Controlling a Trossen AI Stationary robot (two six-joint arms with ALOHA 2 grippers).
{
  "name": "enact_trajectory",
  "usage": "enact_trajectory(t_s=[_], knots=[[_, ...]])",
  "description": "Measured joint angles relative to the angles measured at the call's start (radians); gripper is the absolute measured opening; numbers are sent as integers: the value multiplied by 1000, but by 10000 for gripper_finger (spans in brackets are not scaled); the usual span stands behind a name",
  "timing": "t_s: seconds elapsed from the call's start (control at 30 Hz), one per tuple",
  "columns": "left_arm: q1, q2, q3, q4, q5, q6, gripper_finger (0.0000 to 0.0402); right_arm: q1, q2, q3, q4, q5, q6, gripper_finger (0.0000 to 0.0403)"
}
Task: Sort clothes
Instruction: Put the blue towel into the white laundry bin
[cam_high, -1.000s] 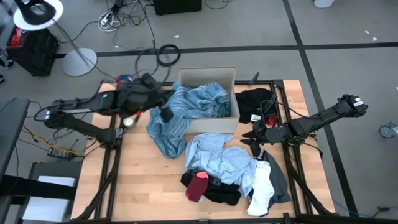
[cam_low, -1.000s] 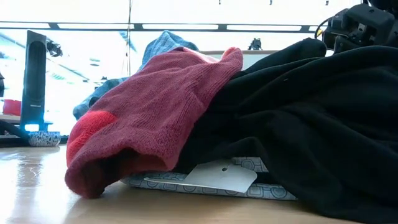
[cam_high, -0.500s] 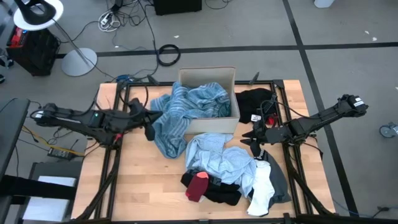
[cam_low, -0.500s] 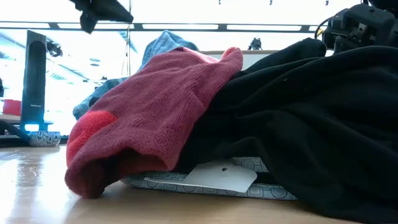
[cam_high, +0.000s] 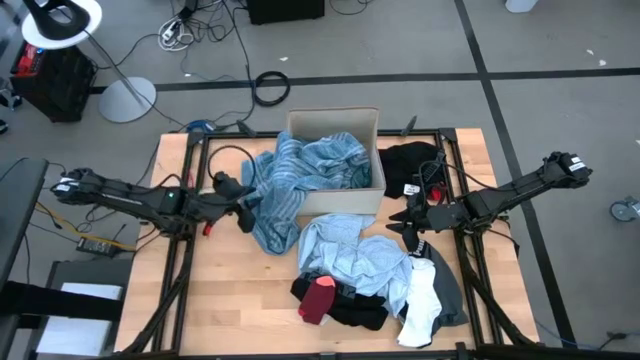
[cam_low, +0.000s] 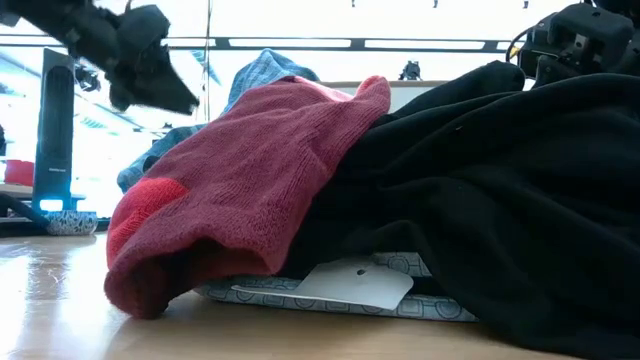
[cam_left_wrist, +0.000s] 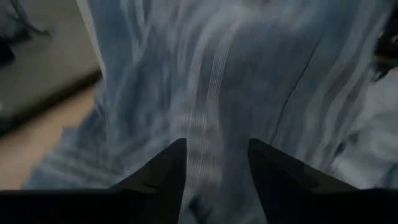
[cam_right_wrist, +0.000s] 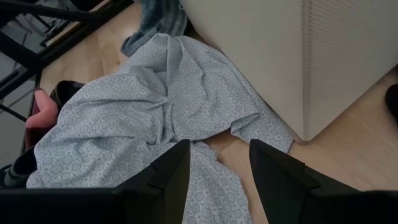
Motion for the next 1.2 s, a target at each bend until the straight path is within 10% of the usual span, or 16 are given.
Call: enact_trajectory(t_s=[0.47,0.67,1.2], knots=[[14,38,-326,203,38,-266,164,0,0,0,3,0,0,167],[14,59,-354,259,91,-310,23,0,0,0,8,0,0,167],[51,94,233,288,139,195,1,0,0,0,11,3,0,167]])
